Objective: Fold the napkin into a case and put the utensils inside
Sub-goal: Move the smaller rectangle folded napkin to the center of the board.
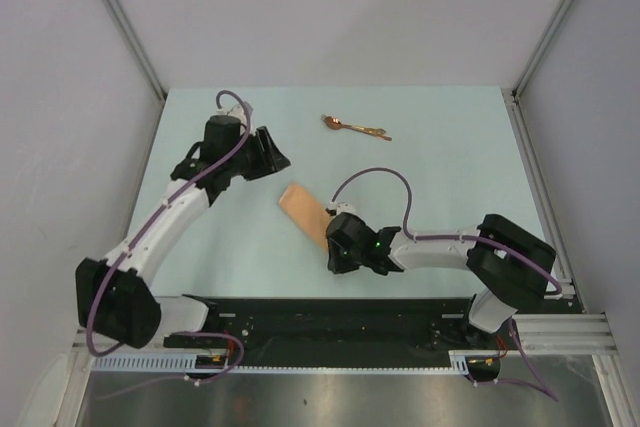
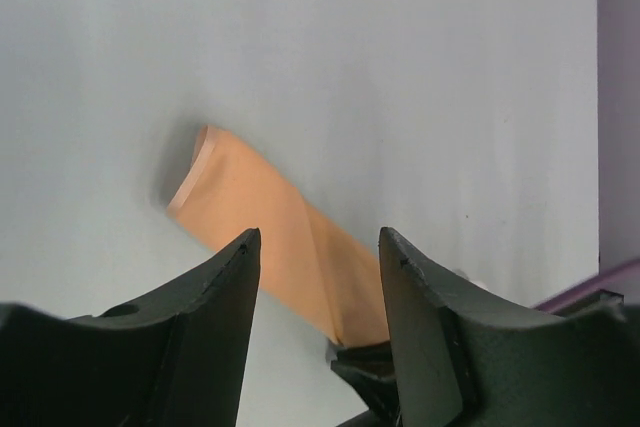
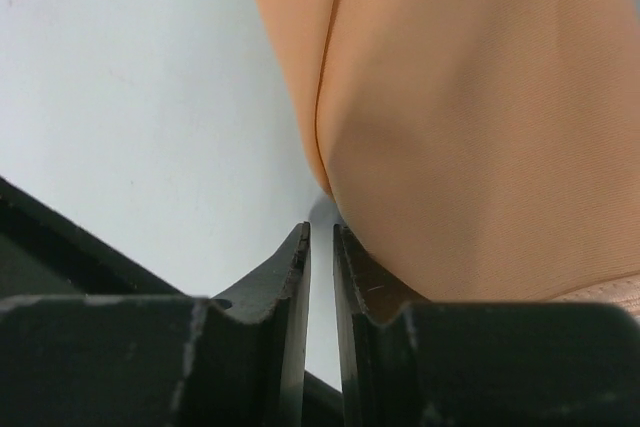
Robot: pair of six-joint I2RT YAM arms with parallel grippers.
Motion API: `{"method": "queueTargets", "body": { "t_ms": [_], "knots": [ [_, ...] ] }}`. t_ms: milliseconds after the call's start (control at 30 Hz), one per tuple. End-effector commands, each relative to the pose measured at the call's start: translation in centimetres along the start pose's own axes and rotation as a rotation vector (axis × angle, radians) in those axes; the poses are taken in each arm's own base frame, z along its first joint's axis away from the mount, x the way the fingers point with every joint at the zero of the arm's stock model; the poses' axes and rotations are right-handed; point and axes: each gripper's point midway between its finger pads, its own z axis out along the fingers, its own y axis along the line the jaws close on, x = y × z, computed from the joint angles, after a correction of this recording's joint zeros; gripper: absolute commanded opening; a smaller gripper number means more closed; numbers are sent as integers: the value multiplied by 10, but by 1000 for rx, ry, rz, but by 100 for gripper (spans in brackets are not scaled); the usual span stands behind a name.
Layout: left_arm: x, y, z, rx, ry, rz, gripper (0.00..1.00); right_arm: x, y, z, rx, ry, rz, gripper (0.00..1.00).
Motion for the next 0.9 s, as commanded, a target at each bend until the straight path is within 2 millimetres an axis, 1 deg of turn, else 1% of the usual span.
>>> {"method": "queueTargets", "body": {
  "t_ms": [0, 33, 100, 133, 200, 233, 333, 367, 433, 467, 533, 567, 600, 633, 667, 700, 733, 767, 800, 833, 867],
  "knots": [
    [18, 10, -29, -14, 8, 54, 56, -20, -26, 6, 142, -126, 32, 19],
    [21, 10, -32, -7, 8, 55, 56, -26, -34, 6, 171, -147, 40, 20],
    [26, 13, -36, -10, 16, 53, 56, -32, -44, 7, 193, -156, 47, 19],
    [24, 12, -42, -4, 1, 56, 56, -37, -53, 8, 219, -167, 53, 19],
    [26, 9, -44, 17, 5, 59, 56, -46, -65, 9, 252, -181, 41, 19],
    [26, 7, -46, 30, 1, 60, 56, -54, -76, 8, 276, -196, 52, 19],
    [27, 3, -46, 46, 13, 67, 56, -71, -89, 10, 291, -225, 13, 19],
    [26, 2, -45, 47, 20, 66, 56, -84, -100, 11, 304, -246, 16, 19],
    [26, 2, -43, 50, 21, 65, 56, -100, -112, 15, 330, -252, -16, 19],
    [26, 1, -41, 53, 26, 63, 56, -116, -120, 15, 335, -283, -9, 19],
    [27, -1, -38, 65, 39, 57, 56, -129, -130, 18, 362, -297, -33, 19],
    [28, -1, -35, 69, 43, 55, 56, -147, -130, 17, 358, -323, -52, 19],
    [29, 0, -32, 69, 52, 49, 56, -158, -139, 18, 365, -333, -46, 19],
    [30, 0, -30, 69, 59, 47, 56, -166, -142, 20, 361, -334, -43, 19],
    [27, -2, -28, 75, 57, 48, 56, -179, -143, 23, 360, -345, -52, 19],
    [29, 0, -21, 69, 76, 43, 56, -189, -153, 20, 371, -354, -32, 19],
    [29, -2, -20, 76, 82, 47, 57, -194, -152, 19, 357, -347, -19, 20],
    [25, -4, -17, 85, 77, 51, 58, -201, -149, 10, 351, -338, 15, 20],
    [24, -4, -12, 85, 83, 50, 61, -205, -151, 3, 346, -339, 35, 20],
    [21, -8, -8, 104, 81, 51, 66, -209, -148, -4, 328, -340, 45, 22],
    [12, -16, -6, 127, 72, 54, 68, -215, -146, -19, 328, -345, 54, 23]
  ]
}}
